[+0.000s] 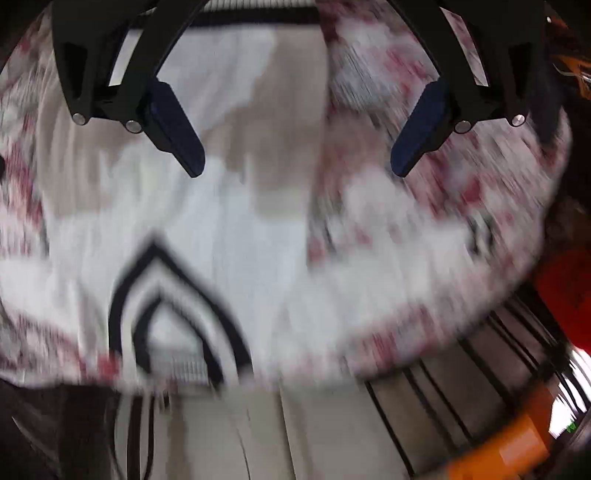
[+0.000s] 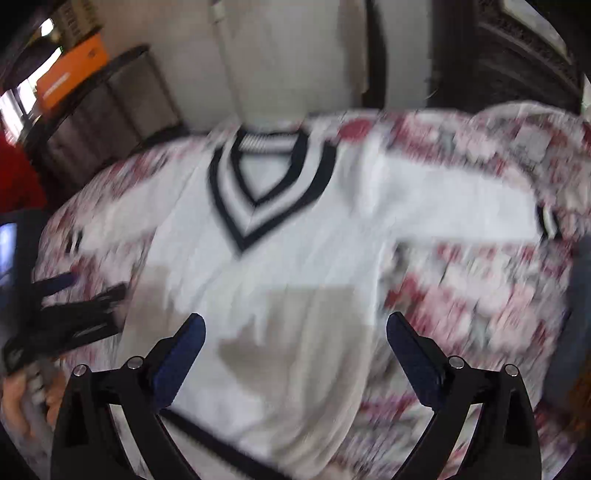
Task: Fold small clothes
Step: 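Move the right gripper to the striped cuff of the other sleeve, then close the right gripper on the striped sleeve cuff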
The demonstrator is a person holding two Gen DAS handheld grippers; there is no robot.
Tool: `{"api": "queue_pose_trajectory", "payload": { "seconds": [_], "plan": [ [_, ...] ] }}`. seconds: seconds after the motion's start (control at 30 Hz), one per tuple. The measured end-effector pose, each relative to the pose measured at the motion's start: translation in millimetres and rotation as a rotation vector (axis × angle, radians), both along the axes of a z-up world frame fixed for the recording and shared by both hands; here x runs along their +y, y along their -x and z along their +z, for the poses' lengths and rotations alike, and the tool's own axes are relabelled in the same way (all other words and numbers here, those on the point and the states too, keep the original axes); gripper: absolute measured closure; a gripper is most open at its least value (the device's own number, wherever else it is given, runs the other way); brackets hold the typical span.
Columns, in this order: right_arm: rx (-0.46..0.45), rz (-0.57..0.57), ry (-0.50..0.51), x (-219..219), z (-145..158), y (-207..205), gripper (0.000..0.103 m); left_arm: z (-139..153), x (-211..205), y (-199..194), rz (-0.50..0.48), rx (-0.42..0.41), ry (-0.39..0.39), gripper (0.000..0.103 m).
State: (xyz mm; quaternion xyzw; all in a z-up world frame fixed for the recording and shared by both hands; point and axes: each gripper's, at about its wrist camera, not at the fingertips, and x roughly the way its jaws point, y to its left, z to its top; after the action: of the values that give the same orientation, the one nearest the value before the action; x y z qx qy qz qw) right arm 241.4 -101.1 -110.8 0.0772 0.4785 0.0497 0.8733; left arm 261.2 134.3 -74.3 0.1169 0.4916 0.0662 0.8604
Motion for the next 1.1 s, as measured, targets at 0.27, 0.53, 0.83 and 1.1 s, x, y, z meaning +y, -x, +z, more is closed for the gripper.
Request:
{"api": "queue_pose_trajectory", "payload": {
  "seconds": [0.27,0.53,0.83,1.1],
  "plan": [
    [-0.053,-0.246,-0.214,-108,2,-5,0.004,4,-62,-9,0.063,-0.03,0.074,0.005],
    [-0.039,-0.426,-0.254,-189,-51,-22,0.004,-79,-147,-13,-0.053,0.154,0.13,0.005],
    [-0.145,-0.877,-0.48,-346,-102,12,0.013,-117,-192,9,-0.233,0.212,0.01,0.005],
    [-0.233,-0.955,-0.546,-393,-120,14,0.023,-118,-196,6,-0.219,0.182,-0.014,0.005]
  ]
}}
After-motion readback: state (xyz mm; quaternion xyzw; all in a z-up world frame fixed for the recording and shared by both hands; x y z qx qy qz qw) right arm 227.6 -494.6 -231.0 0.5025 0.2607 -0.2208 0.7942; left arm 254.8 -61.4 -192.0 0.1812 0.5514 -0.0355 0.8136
